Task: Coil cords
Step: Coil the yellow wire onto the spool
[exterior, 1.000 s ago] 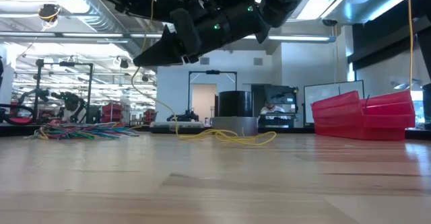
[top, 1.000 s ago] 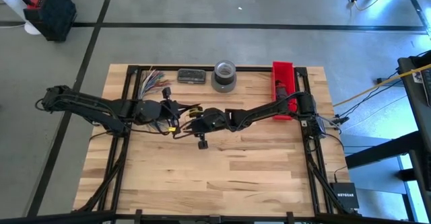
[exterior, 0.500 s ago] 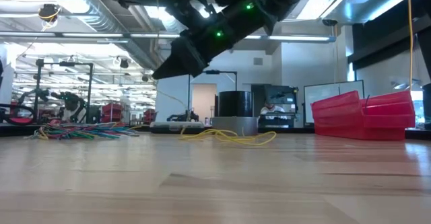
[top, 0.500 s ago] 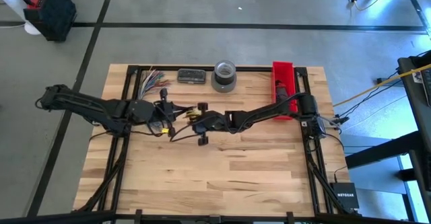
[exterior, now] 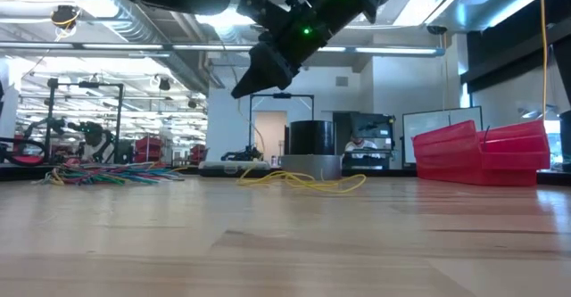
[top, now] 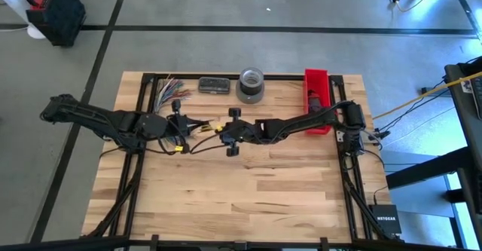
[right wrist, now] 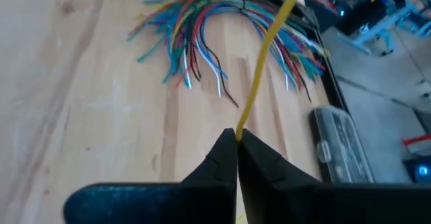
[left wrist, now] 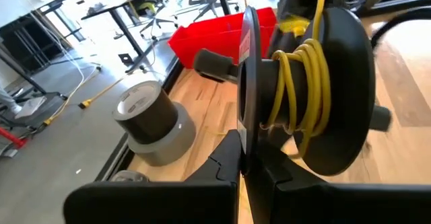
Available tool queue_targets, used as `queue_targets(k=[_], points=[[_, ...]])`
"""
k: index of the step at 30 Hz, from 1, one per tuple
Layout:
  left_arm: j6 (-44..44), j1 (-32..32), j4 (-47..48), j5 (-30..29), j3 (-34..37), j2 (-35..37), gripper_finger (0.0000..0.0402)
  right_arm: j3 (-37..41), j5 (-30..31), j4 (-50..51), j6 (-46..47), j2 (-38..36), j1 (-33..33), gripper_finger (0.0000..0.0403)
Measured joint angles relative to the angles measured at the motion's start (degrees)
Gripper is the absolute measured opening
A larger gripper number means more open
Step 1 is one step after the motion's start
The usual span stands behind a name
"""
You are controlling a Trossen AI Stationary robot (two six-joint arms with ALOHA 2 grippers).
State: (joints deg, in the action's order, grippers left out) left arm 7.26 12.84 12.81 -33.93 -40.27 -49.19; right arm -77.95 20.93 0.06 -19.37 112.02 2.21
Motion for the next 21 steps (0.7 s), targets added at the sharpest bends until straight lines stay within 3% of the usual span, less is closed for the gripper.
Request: queue_targets(k=[6,15,21], points=[[-0.6,0.0,0.2,0.0,0.0,0.0,0.0,0.7,-0.2,0.4,1.3,-0.4,-1.3,0.0005],[-1.2,0.0,0.6,0.1,0.0,0.0,0.0,15.6,-6.5,-18.6,3.6,-8.9,-3.6,0.0007],[-0.2,-0.1,0.0,1.2,0.0,-1.3,0.0,17.2,-8.3,-21.0,5.3,-9.3,-4.5,0.0008]])
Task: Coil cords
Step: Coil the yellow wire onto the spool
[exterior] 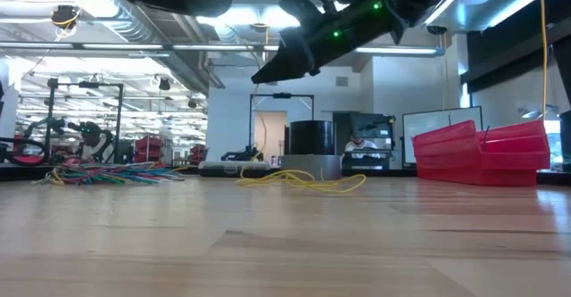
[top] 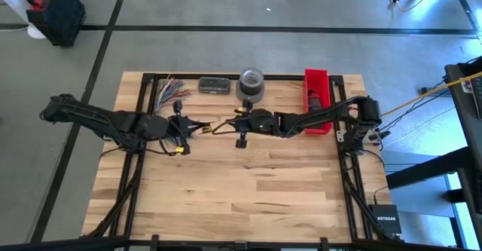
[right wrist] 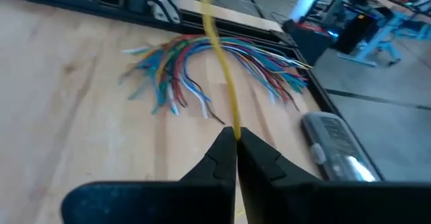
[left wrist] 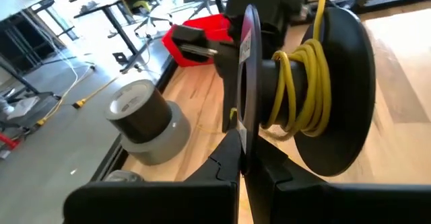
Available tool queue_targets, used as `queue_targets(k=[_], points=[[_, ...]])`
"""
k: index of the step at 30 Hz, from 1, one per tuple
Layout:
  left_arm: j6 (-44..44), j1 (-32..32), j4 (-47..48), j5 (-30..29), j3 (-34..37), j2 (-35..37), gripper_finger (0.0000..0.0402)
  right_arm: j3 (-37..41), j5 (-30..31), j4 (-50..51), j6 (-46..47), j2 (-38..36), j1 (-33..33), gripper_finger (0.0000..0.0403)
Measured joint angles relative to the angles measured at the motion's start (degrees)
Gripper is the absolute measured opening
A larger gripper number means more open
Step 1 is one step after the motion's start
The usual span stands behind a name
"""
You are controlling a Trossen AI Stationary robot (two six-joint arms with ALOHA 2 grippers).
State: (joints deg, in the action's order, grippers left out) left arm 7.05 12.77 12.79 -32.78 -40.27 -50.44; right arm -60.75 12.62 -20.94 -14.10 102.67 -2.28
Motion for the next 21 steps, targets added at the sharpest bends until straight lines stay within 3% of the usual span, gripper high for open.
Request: queue_targets(k=[11,21], points=[[3.9,-3.5,1.5,-3.4,0.1,-6.0,0.0,0.0,-3.2,2.8,4.2,-7.1,1.2,0.0009],[3.6,-8.5,-2.9,-7.9,0.1,-11.6,0.0,0.0,-5.7,-0.1,9.1,-7.4,3.5,0.0009]])
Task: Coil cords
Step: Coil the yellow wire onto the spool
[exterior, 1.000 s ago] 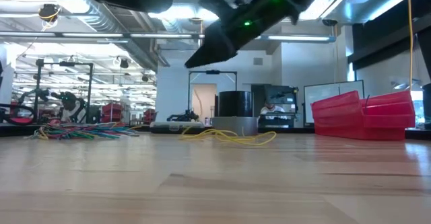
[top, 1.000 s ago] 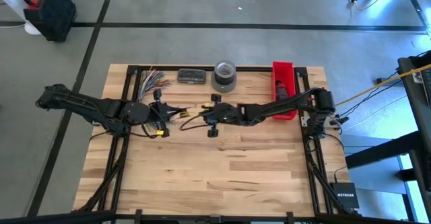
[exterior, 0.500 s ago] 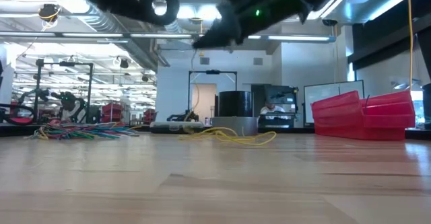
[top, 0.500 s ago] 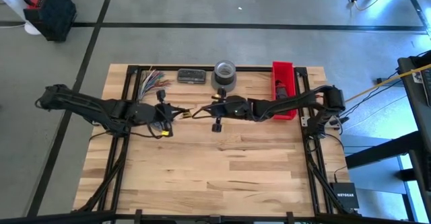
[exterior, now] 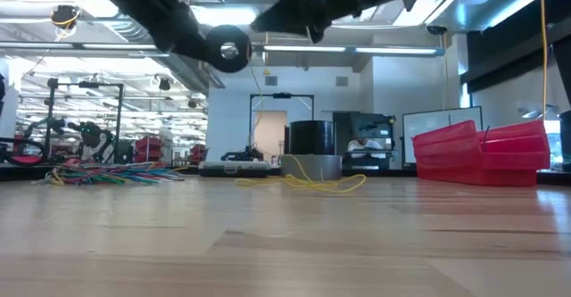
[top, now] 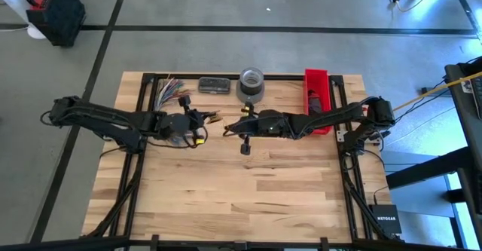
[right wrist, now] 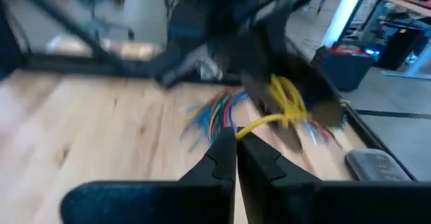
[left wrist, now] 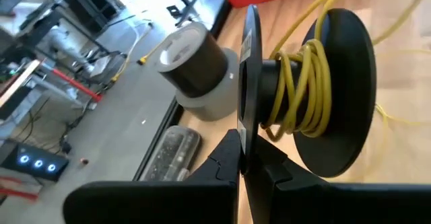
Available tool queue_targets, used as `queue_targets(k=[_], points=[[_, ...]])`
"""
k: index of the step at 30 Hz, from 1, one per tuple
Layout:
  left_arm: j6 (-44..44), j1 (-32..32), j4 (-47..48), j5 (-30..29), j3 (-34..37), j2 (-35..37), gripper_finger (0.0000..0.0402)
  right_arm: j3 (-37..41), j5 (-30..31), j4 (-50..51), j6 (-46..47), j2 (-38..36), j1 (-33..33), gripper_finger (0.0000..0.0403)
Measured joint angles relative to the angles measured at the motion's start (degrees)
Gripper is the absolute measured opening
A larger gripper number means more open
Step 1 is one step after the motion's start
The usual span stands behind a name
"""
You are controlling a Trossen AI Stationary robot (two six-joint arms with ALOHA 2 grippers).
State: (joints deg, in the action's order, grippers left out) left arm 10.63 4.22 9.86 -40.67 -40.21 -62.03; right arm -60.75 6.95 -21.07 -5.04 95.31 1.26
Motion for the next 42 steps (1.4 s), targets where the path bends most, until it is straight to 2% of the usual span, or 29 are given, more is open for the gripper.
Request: queue_targets(k=[6,13,22,25,28,32,37,42], points=[[1.4,-0.6,-7.1,-0.1,0.0,-4.8,0.0,0.0,-0.3,-5.3,3.6,0.6,0.3,0.0009],[4.6,-1.0,-16.8,-0.7,0.0,-11.0,0.0,0.0,-1.8,-13.2,5.1,4.9,0.3,0.0009],[1.0,-1.5,-19.4,-1.4,0.0,-9.8,0.0,-0.1,-1.4,-15.7,4.7,7.2,0.2,0.0009],[0.5,-1.1,-20.3,2.5,0.0,-9.6,0.0,-0.1,2.0,-16.0,4.6,8.0,0.3,0.0009],[0.1,-0.5,-22.0,5.8,0.0,-9.5,0.0,-0.1,2.8,-16.8,4.6,8.1,0.8,0.0009],[0.2,0.0,-23.1,6.6,0.0,-9.5,0.0,-0.1,2.9,-17.0,4.4,8.2,1.1,0.0009],[-0.4,0.0,-24.0,6.8,0.0,-8.4,0.0,-0.1,5.8,-14.6,1.8,8.2,1.0,0.0009],[-0.8,1.5,-23.0,6.9,0.0,-5.1,0.0,-0.1,9.3,-9.9,-5.4,8.2,1.0,0.0009]])
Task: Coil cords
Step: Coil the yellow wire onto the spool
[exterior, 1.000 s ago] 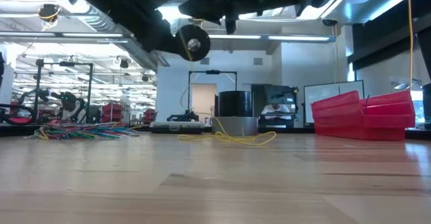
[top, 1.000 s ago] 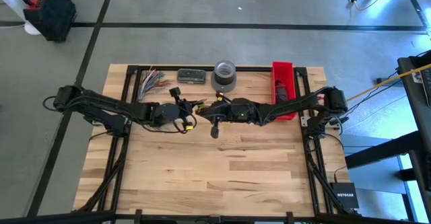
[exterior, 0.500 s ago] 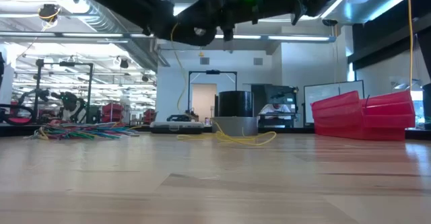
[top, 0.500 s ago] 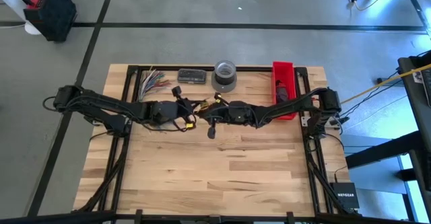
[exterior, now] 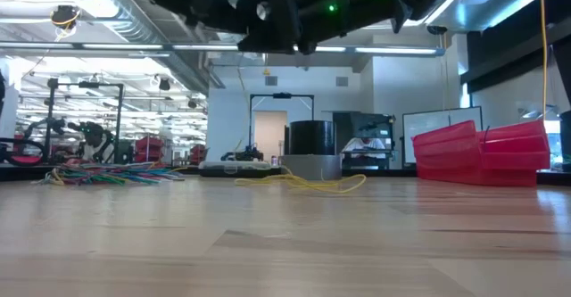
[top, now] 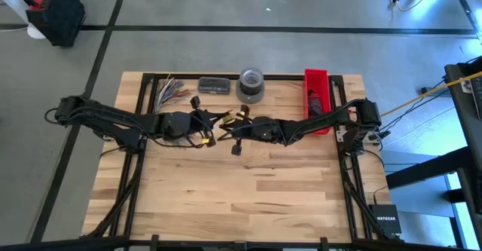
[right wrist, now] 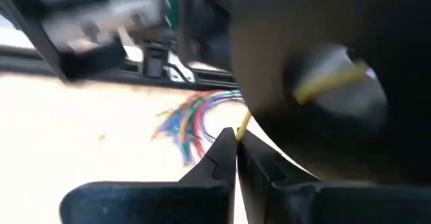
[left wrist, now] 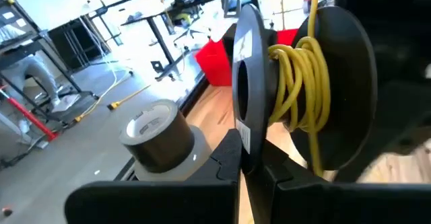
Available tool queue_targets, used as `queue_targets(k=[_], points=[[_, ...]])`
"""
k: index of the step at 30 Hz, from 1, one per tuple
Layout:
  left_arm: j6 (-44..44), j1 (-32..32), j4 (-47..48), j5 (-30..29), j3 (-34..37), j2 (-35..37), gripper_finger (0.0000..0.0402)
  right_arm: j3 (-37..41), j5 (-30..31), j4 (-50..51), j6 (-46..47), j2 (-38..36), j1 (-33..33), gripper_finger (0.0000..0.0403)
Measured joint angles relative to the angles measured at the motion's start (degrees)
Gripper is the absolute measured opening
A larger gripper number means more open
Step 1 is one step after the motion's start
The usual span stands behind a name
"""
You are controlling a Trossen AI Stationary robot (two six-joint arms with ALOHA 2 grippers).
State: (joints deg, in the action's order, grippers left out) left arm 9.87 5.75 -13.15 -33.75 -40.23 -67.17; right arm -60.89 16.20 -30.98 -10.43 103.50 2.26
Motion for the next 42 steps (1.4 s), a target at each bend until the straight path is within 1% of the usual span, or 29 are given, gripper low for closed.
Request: queue_targets(k=[5,7,9,15,18,22,24,27,29,30,31,34,36,37,39,40,42], points=[[-0.6,1.6,7.7,0.4,0.1,4.4,0.0,-0.2,8.0,4.3,-6.9,-0.9,0.1,0.001],[-1.7,1.7,11.1,0.2,0.1,6.1,0.0,-0.2,10.5,5.3,-8.1,-1.5,0.2,0.001],[-2.3,1.7,12.9,0.2,0.1,7.0,0.0,-0.3,10.7,6.7,-7.9,-2.4,0.2,0.001],[-2.1,1.7,13.6,0.4,0.0,7.1,0.0,-0.1,9.2,7.7,-4.4,-2.9,0.6,0.0015],[-2.0,1.8,13.4,0.4,-0.1,7.2,0.0,0.2,9.9,10.1,-3.4,-2.8,1.0,0.0036],[-2.1,1.8,13.2,0.3,-0.2,7.3,0.0,0.3,13.0,12.6,-3.6,-4.1,2.0,0.0084],[-2.0,1.8,13.5,0.3,-0.2,7.3,0.0,0.2,14.2,16.0,-4.6,-6.0,2.3,0.0108],[-1.9,1.8,13.5,0.3,-0.2,7.3,0.0,0.1,13.6,21.2,-4.3,-8.1,2.1,0.0135],[-1.7,1.8,13.7,0.3,-0.1,7.3,0.0,0.1,11.5,22.0,-3.8,-8.5,1.2,0.0146],[-1.7,1.8,13.7,0.2,-0.1,7.3,0.0,0.2,9.2,22.0,-3.8,-8.5,0.7,0.0149],[-1.7,1.8,13.6,0.1,-0.1,7.3,0.0,0.6,5.5,20.5,-3.7,-8.1,-0.3,0.0151],[-1.7,1.8,13.1,0.1,-0.1,7.3,0.0,3.7,-8.5,11.4,-2.8,-5.3,-3.4,0.0149],[-1.8,1.8,12.7,0.1,-0.1,7.3,0.0,6.0,-15.4,1.8,-0.4,-2.4,-5.0,0.0145],[-1.7,1.8,12.6,0.1,-0.1,7.3,0.0,6.8,-17.5,-3.2,0.8,-0.8,-5.5,0.0142],[-1.7,1.8,12.0,0.1,-0.1,7.3,0.0,6.7,-19.4,-12.6,2.9,2.7,-5.9,0.0137],[-1.6,1.8,12.1,0.1,-0.1,7.3,0.0,6.1,-19.3,-15.4,3.5,4.6,-5.8,0.0135],[-1.0,1.8,11.9,0.1,0.0,7.2,0.0,4.2,-17.7,-16.1,3.7,7.8,-5.6,0.0131]])
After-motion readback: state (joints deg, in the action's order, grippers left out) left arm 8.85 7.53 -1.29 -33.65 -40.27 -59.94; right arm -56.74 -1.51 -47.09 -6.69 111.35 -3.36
